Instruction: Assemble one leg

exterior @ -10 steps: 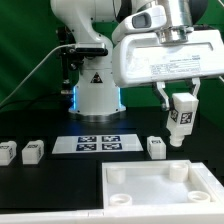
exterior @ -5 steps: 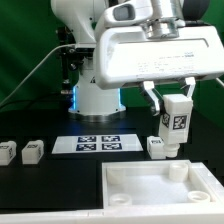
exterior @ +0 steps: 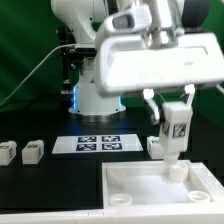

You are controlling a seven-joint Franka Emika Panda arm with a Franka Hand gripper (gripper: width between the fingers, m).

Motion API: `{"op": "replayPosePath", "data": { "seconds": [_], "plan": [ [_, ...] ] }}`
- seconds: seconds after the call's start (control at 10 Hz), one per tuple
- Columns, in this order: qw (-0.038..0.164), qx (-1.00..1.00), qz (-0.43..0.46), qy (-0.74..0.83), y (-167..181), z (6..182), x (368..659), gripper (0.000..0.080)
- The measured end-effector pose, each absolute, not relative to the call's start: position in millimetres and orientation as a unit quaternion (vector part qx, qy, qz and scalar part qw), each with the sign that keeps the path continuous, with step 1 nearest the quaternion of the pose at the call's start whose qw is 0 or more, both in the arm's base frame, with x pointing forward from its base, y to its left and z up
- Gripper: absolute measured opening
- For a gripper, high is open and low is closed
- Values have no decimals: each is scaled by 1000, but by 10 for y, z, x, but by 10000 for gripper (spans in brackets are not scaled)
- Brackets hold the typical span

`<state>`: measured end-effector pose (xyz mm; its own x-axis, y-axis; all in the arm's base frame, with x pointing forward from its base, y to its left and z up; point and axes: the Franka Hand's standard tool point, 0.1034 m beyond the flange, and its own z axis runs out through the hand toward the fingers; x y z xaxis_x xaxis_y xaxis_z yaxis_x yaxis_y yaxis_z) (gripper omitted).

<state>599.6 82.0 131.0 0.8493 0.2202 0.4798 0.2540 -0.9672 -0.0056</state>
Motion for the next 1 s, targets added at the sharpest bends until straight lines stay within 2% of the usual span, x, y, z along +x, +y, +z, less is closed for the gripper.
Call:
{"op": "replayPosePath", "data": {
  "seconds": [0.1, 0.3, 0.6, 1.0],
  "plan": [
    [41, -962, -239, -122, 877, 1172, 6004, 293],
    [48, -960, -249, -121, 946, 1132, 6133, 293],
    [53, -960, -247, -122, 1024, 1008, 6122, 293],
    [57, -958, -254, -124, 1105, 1024, 6261, 293]
  ]
}}
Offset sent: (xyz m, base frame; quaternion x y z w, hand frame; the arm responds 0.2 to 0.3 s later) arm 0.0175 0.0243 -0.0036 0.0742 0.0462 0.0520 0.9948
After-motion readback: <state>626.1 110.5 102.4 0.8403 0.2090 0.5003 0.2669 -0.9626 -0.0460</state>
